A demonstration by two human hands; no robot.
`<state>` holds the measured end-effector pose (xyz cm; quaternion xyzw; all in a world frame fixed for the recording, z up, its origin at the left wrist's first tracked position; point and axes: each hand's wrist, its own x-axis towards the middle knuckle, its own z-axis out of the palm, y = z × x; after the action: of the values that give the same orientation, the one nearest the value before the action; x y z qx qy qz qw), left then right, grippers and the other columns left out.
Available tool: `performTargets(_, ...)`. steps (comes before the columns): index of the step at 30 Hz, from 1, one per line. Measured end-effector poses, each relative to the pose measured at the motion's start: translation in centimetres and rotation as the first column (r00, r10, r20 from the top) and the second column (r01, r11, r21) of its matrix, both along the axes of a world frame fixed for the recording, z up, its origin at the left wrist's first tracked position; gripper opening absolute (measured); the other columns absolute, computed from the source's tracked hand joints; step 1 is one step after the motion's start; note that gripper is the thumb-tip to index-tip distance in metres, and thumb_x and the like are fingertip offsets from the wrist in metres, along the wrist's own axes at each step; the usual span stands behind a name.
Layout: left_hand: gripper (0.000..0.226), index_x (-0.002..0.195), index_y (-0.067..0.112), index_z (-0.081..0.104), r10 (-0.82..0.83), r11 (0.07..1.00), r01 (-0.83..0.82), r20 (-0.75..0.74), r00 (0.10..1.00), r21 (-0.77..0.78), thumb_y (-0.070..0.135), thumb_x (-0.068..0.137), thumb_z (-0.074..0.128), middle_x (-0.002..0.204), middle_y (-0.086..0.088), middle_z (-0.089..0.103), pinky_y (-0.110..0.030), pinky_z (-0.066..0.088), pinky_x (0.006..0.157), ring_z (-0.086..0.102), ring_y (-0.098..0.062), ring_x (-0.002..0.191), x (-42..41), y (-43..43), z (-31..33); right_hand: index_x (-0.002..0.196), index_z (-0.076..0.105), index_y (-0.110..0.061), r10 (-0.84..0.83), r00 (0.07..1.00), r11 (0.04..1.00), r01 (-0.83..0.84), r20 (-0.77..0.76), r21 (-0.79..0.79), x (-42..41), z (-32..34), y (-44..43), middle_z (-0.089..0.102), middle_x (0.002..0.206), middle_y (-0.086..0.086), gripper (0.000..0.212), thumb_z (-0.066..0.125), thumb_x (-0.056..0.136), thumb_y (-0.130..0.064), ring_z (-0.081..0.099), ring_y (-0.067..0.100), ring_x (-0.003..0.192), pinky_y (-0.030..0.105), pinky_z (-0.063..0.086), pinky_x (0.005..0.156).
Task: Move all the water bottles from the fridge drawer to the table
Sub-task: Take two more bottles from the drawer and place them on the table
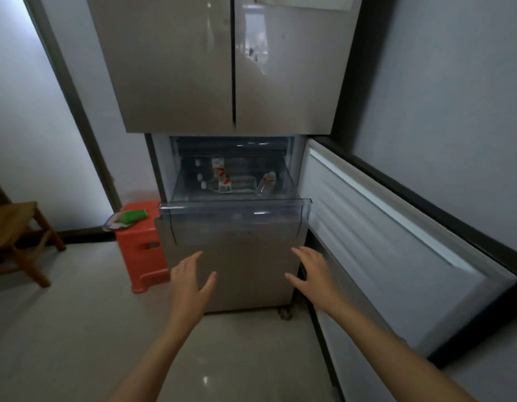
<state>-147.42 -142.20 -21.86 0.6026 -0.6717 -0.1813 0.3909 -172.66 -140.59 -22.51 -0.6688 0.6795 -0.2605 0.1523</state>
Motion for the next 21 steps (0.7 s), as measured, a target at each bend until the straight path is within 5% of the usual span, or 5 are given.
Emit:
performTargets(8, 0.049, 0.125, 0.002, 0.049, 0.091, 0.996, -0.091, -0.026, 0.995, 0.015, 0.008, 0.080, 0.067, 0.120, -0.019, 0.053, -0.052, 0.044, 0.092, 0.049, -0.034, 0.109, -0.6, -6.8, 0.9, 0.140, 0.036, -0.018, 0.083, 0.996, 0.996, -0.081, 0.043, -0.042, -1.5, 0.7, -9.6, 0.033, 0.147, 0.003, 0.061, 0.061, 0.087, -0.034, 0.023, 0.017, 0.138, 0.031, 0.022, 0.112)
performTargets(21, 0.040, 0.122, 0.007, 0.052, 0.034, 0.996, -0.035, -0.010, 0.999, -0.080, 0.014, 0.084, 0.063, 0.122, -0.014, 0.053, -0.040, 0.036, 0.099, 0.042, -0.028, 0.118, -0.1, -26.4, 1.7, 0.138, 0.040, -0.014, 0.035, 0.995, 0.995, -0.044, -0.090, -0.092, -1.3, 3.5, -27.2, 0.036, 0.145, 0.006, 0.058, 0.062, 0.087, -0.030, 0.029, 0.020, 0.134, 0.027, 0.021, 0.110)
